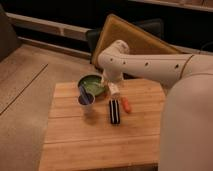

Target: Push the ceramic bowl across the table

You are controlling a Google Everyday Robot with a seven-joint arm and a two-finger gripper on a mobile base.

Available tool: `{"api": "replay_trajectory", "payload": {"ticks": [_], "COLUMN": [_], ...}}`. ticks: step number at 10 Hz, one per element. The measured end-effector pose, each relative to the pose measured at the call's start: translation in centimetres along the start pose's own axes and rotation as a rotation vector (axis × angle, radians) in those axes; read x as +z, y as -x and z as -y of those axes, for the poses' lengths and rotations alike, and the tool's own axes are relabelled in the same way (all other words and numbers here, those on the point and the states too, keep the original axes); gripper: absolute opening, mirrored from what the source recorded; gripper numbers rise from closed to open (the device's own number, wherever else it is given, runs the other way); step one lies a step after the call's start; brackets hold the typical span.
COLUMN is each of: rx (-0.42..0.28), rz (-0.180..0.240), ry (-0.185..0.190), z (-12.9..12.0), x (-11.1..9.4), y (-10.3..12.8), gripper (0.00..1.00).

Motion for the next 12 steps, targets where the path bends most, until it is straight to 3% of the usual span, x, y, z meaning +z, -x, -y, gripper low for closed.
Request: {"api": "replay_trajectory", "payload": {"ticks": [1, 3, 5, 10, 12], "rx": [0.004, 0.026, 0.034, 0.026, -0.009], "rz": [-0.002, -0.011, -0.074, -0.085, -0.11], "ry": [0.008, 0.059, 0.106, 0.112, 0.104], "z": [0.2, 0.2, 0.0, -0.5, -0.6], "x": [0.9, 3.4, 6.4, 6.6, 7.9], "y": [0.3, 0.6, -0.8, -1.1, -1.4], "gripper": [0.65, 0.65, 0.65, 0.65, 0.65]}}
